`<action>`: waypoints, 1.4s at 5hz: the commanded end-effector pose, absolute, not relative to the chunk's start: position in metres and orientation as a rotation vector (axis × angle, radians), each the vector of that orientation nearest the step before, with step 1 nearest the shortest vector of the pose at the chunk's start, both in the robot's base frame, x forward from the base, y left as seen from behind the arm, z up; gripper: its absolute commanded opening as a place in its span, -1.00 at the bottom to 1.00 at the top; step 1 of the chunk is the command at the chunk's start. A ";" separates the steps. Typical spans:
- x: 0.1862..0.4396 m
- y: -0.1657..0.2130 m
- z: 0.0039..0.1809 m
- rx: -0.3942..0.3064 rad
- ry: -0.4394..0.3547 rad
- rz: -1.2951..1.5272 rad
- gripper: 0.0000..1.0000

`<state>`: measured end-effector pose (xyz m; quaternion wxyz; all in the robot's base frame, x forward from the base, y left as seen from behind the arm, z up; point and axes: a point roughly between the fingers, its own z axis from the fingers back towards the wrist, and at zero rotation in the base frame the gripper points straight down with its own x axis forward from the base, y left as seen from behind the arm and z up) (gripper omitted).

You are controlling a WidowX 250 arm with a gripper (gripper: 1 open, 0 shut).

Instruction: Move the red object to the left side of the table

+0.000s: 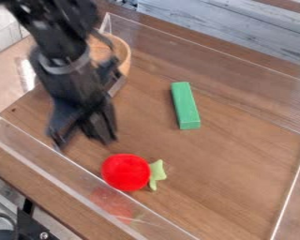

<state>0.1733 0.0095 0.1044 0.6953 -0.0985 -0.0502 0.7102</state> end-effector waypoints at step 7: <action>0.183 0.026 0.117 -0.259 -0.017 1.361 -1.00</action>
